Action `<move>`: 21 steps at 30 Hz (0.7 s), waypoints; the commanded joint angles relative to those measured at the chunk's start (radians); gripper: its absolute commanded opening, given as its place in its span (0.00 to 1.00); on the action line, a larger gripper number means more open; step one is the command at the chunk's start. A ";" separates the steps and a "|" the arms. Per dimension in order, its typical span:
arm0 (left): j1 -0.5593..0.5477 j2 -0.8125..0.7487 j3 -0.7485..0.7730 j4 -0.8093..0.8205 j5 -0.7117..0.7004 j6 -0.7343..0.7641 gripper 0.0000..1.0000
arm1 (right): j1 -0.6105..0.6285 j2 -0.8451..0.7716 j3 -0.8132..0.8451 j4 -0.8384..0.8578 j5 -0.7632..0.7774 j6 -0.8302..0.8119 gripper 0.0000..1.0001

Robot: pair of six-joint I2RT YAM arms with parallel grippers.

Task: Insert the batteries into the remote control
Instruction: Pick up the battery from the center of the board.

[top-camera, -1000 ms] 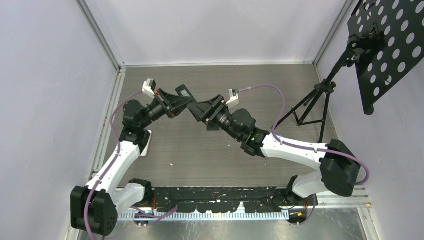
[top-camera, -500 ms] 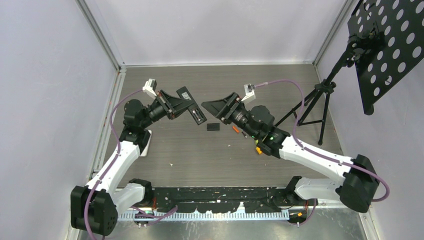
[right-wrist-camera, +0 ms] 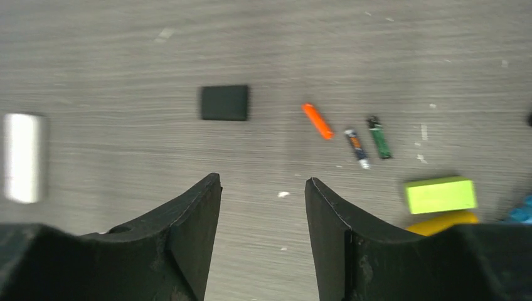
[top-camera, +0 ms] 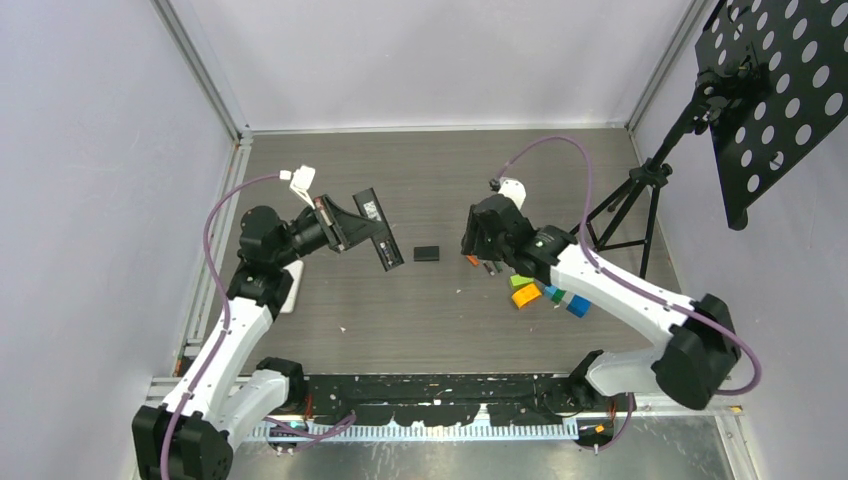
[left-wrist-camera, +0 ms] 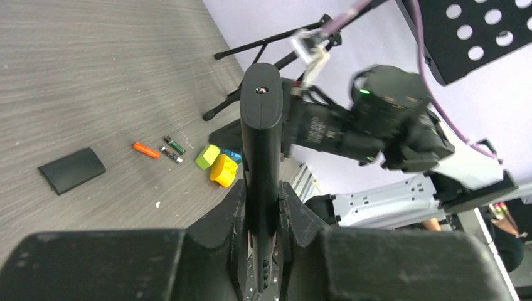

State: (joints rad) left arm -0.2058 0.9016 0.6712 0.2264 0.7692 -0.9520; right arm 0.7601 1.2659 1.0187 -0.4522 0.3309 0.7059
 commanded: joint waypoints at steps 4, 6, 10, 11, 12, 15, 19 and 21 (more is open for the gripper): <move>-0.002 -0.052 0.022 0.048 0.093 0.113 0.00 | -0.079 0.195 0.063 -0.073 -0.092 -0.233 0.56; -0.001 -0.050 0.026 0.040 0.095 0.117 0.00 | -0.097 0.268 0.096 -0.073 -0.119 -0.279 0.56; -0.001 -0.029 0.014 0.021 0.050 0.099 0.00 | -0.118 0.405 0.162 -0.072 -0.143 -0.334 0.56; -0.001 -0.017 0.006 0.039 0.053 0.085 0.00 | -0.119 0.434 0.178 -0.073 -0.151 -0.344 0.55; -0.001 0.000 0.000 0.053 0.058 0.075 0.00 | -0.119 0.469 0.192 -0.076 -0.153 -0.354 0.55; -0.001 0.030 -0.016 0.084 0.061 0.045 0.00 | -0.120 0.523 0.216 -0.075 -0.142 -0.370 0.54; -0.003 0.047 -0.028 0.122 0.058 0.020 0.00 | -0.130 0.568 0.232 -0.073 -0.137 -0.383 0.51; -0.002 0.051 -0.024 0.120 0.059 0.019 0.00 | -0.137 0.588 0.238 -0.073 -0.146 -0.384 0.48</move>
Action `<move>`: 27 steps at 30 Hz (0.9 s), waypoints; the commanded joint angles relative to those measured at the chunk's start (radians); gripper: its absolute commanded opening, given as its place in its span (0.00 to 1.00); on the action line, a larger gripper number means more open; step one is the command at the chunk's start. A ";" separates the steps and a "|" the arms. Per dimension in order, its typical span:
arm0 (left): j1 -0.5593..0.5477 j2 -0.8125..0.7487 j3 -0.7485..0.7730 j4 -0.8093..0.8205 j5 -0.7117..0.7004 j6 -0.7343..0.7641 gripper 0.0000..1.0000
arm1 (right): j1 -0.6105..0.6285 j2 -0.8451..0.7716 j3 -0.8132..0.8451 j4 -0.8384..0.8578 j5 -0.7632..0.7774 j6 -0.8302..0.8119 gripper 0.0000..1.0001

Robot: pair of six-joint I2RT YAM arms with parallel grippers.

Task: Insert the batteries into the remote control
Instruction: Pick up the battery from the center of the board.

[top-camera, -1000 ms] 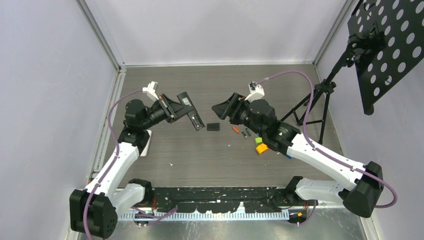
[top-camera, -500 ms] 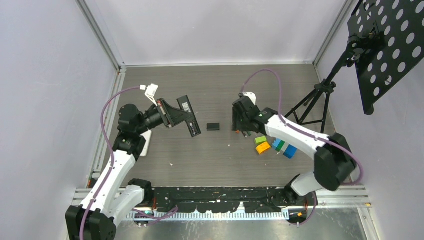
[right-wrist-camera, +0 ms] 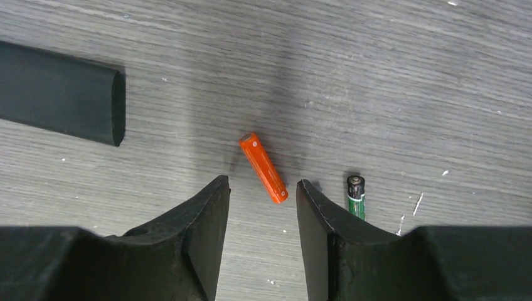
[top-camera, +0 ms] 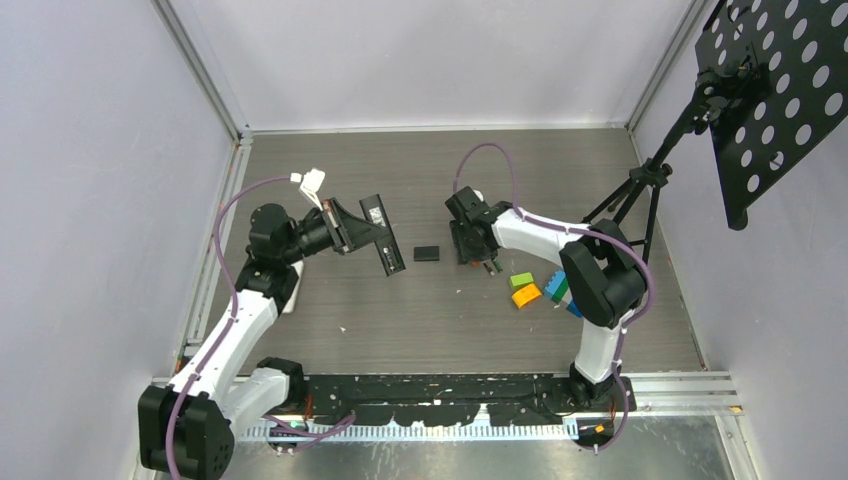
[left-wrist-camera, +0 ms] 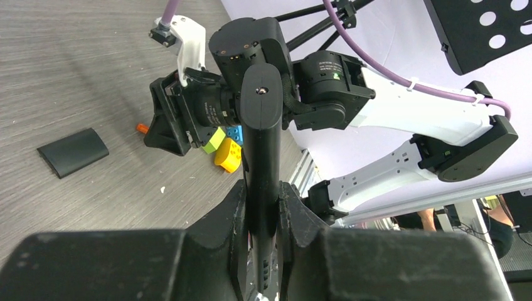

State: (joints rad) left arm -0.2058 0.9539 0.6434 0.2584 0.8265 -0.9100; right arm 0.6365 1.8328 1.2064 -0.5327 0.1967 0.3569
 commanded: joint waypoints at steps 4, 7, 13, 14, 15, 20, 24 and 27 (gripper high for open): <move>-0.002 0.000 0.012 0.082 0.001 -0.021 0.00 | -0.026 0.058 0.069 -0.003 -0.054 -0.038 0.40; -0.002 -0.008 0.008 0.074 -0.010 -0.018 0.00 | -0.026 0.089 0.092 -0.035 -0.060 -0.044 0.30; -0.001 -0.015 0.007 0.032 -0.046 -0.015 0.00 | -0.025 0.091 0.097 -0.060 -0.015 -0.016 0.06; -0.001 -0.015 0.007 0.022 -0.063 -0.018 0.00 | -0.023 0.081 0.096 -0.063 0.015 -0.009 0.04; -0.001 -0.012 0.009 0.010 -0.080 -0.026 0.00 | -0.022 0.068 0.095 -0.066 0.040 -0.003 0.03; -0.005 0.073 -0.002 0.037 -0.100 -0.087 0.00 | 0.021 -0.061 0.078 -0.055 0.090 0.016 0.02; -0.018 0.153 -0.042 0.121 -0.095 -0.146 0.00 | 0.087 -0.192 0.080 -0.054 0.089 0.046 0.02; -0.032 0.193 -0.074 0.188 -0.098 -0.183 0.00 | 0.118 -0.273 0.083 -0.052 0.017 0.087 0.03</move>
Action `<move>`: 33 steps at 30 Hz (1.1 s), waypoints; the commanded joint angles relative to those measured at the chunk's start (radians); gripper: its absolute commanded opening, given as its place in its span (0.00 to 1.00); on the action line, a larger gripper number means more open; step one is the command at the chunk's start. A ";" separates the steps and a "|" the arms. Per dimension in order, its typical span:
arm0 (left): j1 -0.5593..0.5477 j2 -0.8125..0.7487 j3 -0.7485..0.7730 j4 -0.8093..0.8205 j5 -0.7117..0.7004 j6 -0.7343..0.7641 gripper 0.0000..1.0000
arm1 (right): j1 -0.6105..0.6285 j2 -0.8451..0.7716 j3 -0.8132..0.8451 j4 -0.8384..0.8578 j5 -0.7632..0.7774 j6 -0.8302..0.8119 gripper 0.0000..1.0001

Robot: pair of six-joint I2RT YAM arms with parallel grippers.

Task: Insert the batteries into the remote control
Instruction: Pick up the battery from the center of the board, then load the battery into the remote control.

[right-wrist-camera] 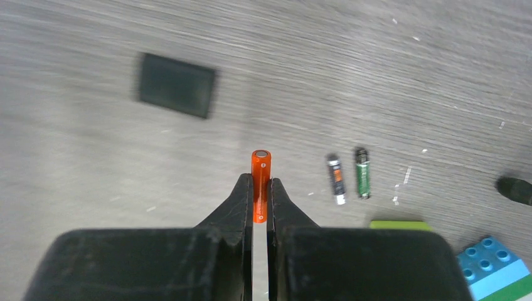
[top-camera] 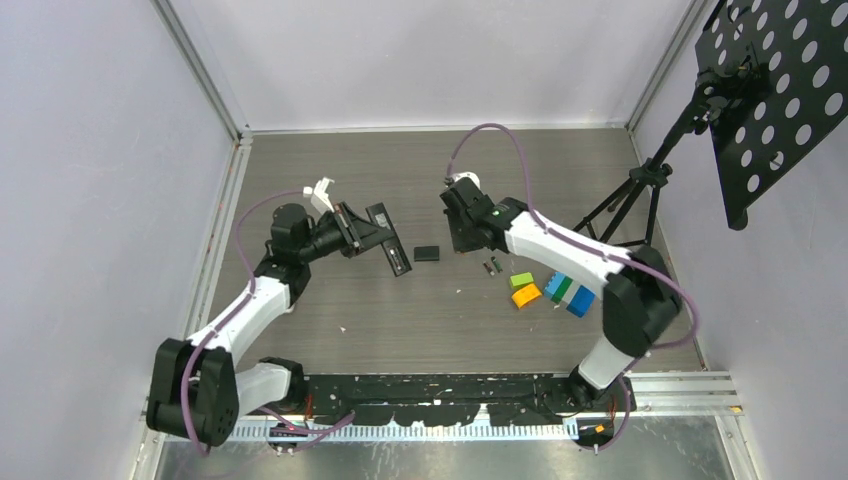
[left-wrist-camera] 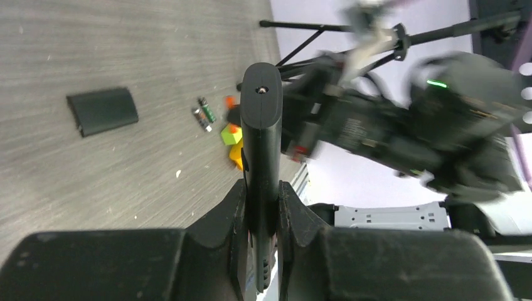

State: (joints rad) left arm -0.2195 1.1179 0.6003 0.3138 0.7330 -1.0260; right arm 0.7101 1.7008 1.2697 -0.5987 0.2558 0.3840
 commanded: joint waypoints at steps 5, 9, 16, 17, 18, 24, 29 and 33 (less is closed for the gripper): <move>-0.031 0.084 -0.061 0.171 -0.024 -0.106 0.00 | 0.142 -0.215 0.051 0.009 -0.198 0.058 0.05; -0.032 0.111 -0.071 0.208 -0.025 -0.130 0.00 | 0.205 -0.227 0.084 -0.010 -0.275 0.055 0.05; -0.034 0.107 -0.076 0.211 -0.025 -0.139 0.00 | 0.247 -0.199 0.117 -0.003 -0.283 0.074 0.05; -0.034 0.107 -0.077 0.211 -0.027 -0.143 0.00 | 0.248 -0.189 0.122 -0.003 -0.276 0.075 0.05; -0.034 0.108 -0.075 0.211 -0.027 -0.148 0.00 | 0.249 -0.178 0.130 -0.003 -0.272 0.076 0.05; -0.034 0.112 -0.075 0.219 -0.020 -0.170 0.00 | 0.252 -0.135 0.165 -0.001 -0.217 0.072 0.05; -0.034 0.116 -0.074 0.226 -0.008 -0.189 0.00 | 0.255 -0.121 0.169 -0.002 -0.200 0.059 0.07; -0.034 0.117 -0.072 0.230 0.001 -0.197 0.00 | 0.256 -0.115 0.164 0.008 -0.206 0.052 0.08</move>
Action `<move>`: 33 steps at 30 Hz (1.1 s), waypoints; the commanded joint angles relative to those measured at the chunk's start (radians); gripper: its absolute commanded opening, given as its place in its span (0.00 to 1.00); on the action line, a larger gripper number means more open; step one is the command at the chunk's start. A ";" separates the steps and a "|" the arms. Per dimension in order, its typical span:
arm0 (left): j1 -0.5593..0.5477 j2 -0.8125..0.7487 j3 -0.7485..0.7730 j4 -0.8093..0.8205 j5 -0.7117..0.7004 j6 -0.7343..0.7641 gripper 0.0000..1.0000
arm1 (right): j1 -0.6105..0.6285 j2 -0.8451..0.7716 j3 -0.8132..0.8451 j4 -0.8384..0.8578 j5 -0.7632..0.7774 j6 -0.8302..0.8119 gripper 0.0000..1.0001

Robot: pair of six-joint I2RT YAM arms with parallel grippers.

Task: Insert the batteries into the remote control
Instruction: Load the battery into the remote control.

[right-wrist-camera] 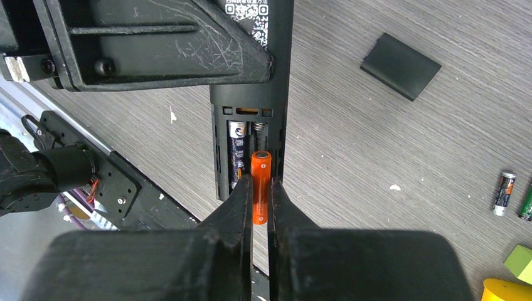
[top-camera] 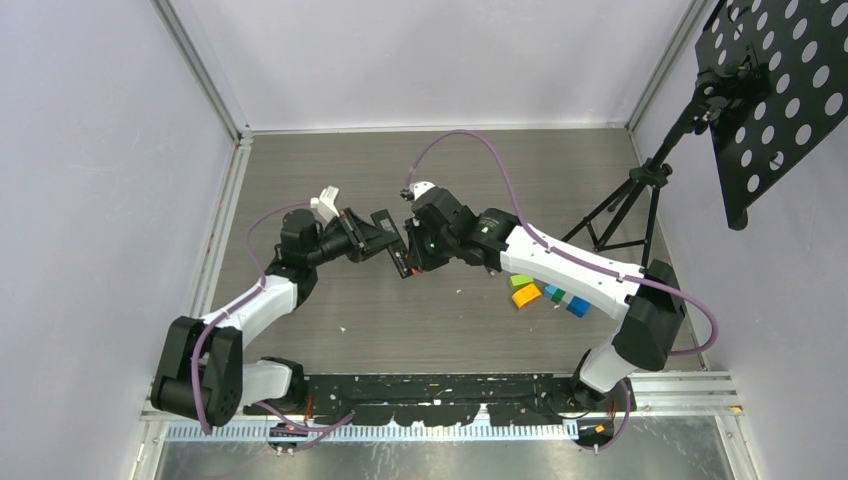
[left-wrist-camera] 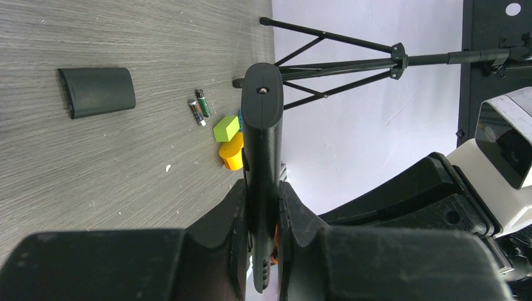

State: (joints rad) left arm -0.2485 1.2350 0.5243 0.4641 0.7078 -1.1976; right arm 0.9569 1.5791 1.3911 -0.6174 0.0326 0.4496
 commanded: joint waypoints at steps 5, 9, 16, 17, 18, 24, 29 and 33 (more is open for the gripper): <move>-0.005 0.007 0.008 0.091 0.031 -0.040 0.00 | 0.009 0.024 0.042 0.045 0.010 -0.012 0.13; -0.005 0.020 0.011 0.110 0.031 -0.063 0.00 | 0.009 0.037 0.045 0.049 0.007 -0.009 0.14; -0.005 0.045 0.011 0.122 0.040 -0.087 0.00 | 0.009 0.036 0.042 0.050 0.024 0.000 0.25; -0.005 0.046 0.011 0.122 0.039 -0.087 0.00 | 0.010 0.035 0.041 0.049 0.026 0.001 0.26; -0.005 0.045 0.010 0.121 0.039 -0.087 0.00 | 0.009 0.035 0.040 0.049 0.029 0.003 0.27; -0.005 0.044 0.012 0.109 0.040 -0.086 0.00 | 0.009 0.032 0.046 0.045 0.043 0.012 0.30; -0.005 0.043 0.014 0.097 0.039 -0.086 0.00 | 0.008 0.016 0.048 0.044 0.068 0.025 0.40; -0.005 0.040 0.019 0.090 0.039 -0.093 0.00 | -0.008 -0.006 0.034 0.074 0.033 0.053 0.47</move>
State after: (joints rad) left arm -0.2485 1.2900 0.5243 0.4820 0.7136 -1.2575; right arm 0.9600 1.6119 1.3991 -0.5926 0.0780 0.4683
